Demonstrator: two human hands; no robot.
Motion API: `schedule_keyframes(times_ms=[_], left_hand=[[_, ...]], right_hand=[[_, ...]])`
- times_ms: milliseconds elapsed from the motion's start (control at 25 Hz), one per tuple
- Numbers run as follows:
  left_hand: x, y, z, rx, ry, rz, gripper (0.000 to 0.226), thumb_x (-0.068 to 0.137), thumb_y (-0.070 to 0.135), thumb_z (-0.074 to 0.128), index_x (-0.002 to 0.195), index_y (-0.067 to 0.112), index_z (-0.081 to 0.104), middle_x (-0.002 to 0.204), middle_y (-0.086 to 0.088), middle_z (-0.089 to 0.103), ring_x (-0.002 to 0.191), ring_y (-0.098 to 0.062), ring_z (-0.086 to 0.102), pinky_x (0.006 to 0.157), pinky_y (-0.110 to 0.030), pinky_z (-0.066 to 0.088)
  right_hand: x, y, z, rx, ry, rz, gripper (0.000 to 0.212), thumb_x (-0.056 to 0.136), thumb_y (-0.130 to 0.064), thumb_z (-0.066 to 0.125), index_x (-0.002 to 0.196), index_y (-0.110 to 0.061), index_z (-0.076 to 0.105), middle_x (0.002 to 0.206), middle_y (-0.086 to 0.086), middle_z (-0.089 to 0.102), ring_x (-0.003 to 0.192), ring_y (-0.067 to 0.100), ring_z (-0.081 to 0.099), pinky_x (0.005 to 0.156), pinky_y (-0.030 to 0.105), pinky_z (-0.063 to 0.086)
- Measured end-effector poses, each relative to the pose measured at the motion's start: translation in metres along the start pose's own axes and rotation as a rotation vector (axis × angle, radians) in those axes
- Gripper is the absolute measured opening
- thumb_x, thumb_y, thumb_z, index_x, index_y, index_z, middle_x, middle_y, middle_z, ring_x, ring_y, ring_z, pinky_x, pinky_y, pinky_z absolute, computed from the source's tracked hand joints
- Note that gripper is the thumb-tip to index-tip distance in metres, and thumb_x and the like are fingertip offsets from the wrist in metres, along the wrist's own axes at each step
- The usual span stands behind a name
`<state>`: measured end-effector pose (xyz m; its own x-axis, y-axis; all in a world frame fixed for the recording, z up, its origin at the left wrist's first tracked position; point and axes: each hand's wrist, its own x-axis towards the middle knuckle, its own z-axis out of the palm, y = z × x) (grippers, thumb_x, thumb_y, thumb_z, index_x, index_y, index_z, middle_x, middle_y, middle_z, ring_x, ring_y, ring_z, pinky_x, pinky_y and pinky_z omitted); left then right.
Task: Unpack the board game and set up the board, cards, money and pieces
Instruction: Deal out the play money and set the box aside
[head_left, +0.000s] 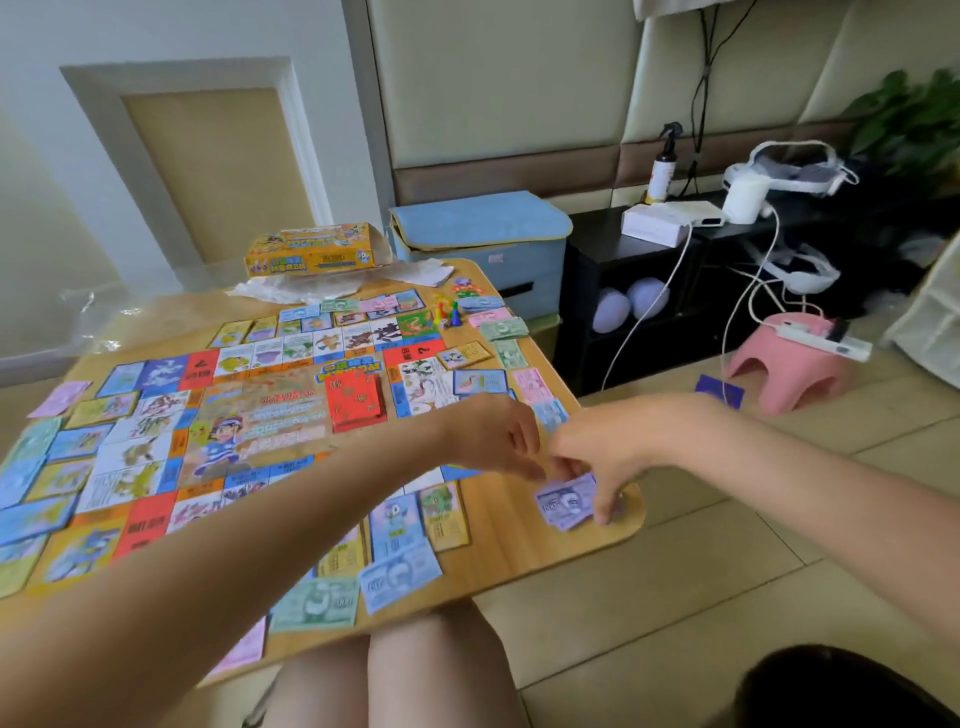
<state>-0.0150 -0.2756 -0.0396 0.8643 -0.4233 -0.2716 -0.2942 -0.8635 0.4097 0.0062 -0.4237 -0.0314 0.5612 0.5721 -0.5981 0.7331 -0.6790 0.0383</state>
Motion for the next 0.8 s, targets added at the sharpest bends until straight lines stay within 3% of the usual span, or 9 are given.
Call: schedule_keyframes(times_ms=[160, 320, 480, 600, 720, 800], left_hand=[[-0.01, 0.014, 0.029, 0.035, -0.002, -0.033, 0.043, 0.074, 0.037, 0.076, 0.106, 0.016, 0.054, 0.096, 0.004, 0.055, 0.088, -0.013, 0.051, 0.074, -0.022, 0.038], [-0.01, 0.021, 0.039, 0.059, 0.091, -0.053, 0.059, 0.071, 0.029, 0.079, 0.116, 0.009, 0.048, 0.111, -0.004, 0.061, 0.095, -0.018, 0.055, 0.076, -0.024, 0.042], [-0.007, 0.027, 0.041, 0.036, 0.074, -0.075, 0.06, 0.073, 0.023, 0.078, 0.122, 0.006, 0.047, 0.111, -0.005, 0.056, 0.107, -0.022, 0.054, 0.082, -0.025, 0.043], [-0.002, 0.025, 0.043, -0.038, 0.047, -0.108, 0.057, 0.073, 0.023, 0.078, 0.121, 0.007, 0.051, 0.116, -0.007, 0.061, 0.107, -0.023, 0.056, 0.087, -0.029, 0.046], [0.002, 0.021, 0.044, -0.04, 0.026, -0.103, 0.046, 0.072, 0.024, 0.078, 0.111, 0.006, 0.06, 0.11, -0.009, 0.065, 0.1, -0.024, 0.059, 0.084, -0.032, 0.047], [0.003, 0.018, 0.045, -0.056, 0.026, -0.118, 0.048, 0.071, 0.025, 0.079, 0.111, 0.006, 0.059, 0.109, -0.009, 0.064, 0.099, -0.024, 0.059, 0.084, -0.032, 0.048]], right_hand=[[-0.003, -0.006, 0.019, 0.035, 0.145, -0.04, 0.042, 0.069, -0.027, 0.078, 0.098, -0.006, 0.055, 0.098, 0.008, 0.059, 0.087, 0.022, 0.054, 0.062, 0.03, 0.04], [-0.002, -0.003, 0.019, 0.099, 0.189, -0.011, 0.047, 0.066, -0.031, 0.082, 0.098, -0.007, 0.057, 0.097, 0.006, 0.058, 0.089, 0.02, 0.056, 0.07, 0.031, 0.047], [-0.003, -0.01, 0.016, 0.139, 0.131, 0.025, 0.032, 0.071, -0.023, 0.079, 0.087, -0.01, 0.054, 0.069, -0.005, 0.046, 0.065, 0.012, 0.047, 0.05, 0.019, 0.037], [0.0, -0.012, 0.013, 0.192, 0.079, 0.053, 0.03, 0.073, -0.018, 0.078, 0.091, -0.011, 0.054, 0.069, -0.007, 0.044, 0.072, 0.016, 0.05, 0.051, 0.018, 0.036], [0.003, -0.009, 0.013, 0.211, 0.055, 0.049, 0.027, 0.073, -0.017, 0.077, 0.087, -0.011, 0.054, 0.068, -0.003, 0.047, 0.063, 0.014, 0.048, 0.048, 0.02, 0.035], [0.004, -0.009, 0.014, 0.218, 0.044, 0.029, 0.027, 0.073, -0.017, 0.076, 0.089, -0.011, 0.055, 0.074, 0.0, 0.049, 0.068, 0.017, 0.049, 0.05, 0.022, 0.036]])
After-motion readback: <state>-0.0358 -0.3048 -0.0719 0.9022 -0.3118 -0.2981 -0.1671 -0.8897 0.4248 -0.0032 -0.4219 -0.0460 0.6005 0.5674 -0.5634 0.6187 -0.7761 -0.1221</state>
